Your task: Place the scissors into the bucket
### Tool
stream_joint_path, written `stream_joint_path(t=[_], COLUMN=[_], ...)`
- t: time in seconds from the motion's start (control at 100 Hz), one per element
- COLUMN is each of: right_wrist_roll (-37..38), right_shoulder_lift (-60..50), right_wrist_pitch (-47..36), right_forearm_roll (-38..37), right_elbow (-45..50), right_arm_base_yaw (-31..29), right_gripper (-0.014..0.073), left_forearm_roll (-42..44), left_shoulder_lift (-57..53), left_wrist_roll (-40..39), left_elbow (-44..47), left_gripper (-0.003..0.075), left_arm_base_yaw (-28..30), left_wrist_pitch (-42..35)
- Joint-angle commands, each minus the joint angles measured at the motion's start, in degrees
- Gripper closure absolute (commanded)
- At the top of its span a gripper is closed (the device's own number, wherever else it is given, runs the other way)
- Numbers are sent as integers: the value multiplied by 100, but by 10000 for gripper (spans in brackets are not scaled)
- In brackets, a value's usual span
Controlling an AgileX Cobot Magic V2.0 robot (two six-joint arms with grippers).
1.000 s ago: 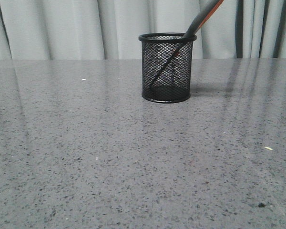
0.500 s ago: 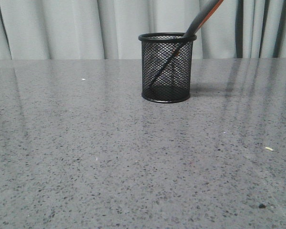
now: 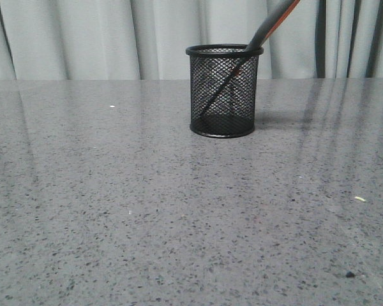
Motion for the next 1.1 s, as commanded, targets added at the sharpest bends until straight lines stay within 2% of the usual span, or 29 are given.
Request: stream_joint_path(t=[0.0,0.71,0.86,0.98,1.09], right_wrist_roll=[-11,-11,-11,3,360], right_shoulder_lift=[45,45,45,33,-157], right_wrist_pitch=[-399,-399,-394,-974,-1344], right_forearm_roll=[44,44,-403,-497,-842], right_elbow=[-171,-171,-125,210,660], right_arm_base_yaw=[-34,-34,-44,-212,-706], right_gripper=[659,659,659,659,659], left_forearm_roll=[-5,-5,-5,-5,-5], left_shoulder_lift=[-170,-170,-170,-170,-170], left_wrist_roll=[-63,-63,-63,-63,-63], left_elbow=[229,229,229,229,229], left_gripper=[740,740,740,740,740], left_arm_base_yaw=[16,16,16,16,16], left_wrist_pitch=[-394,-394,-394,-394,-394])
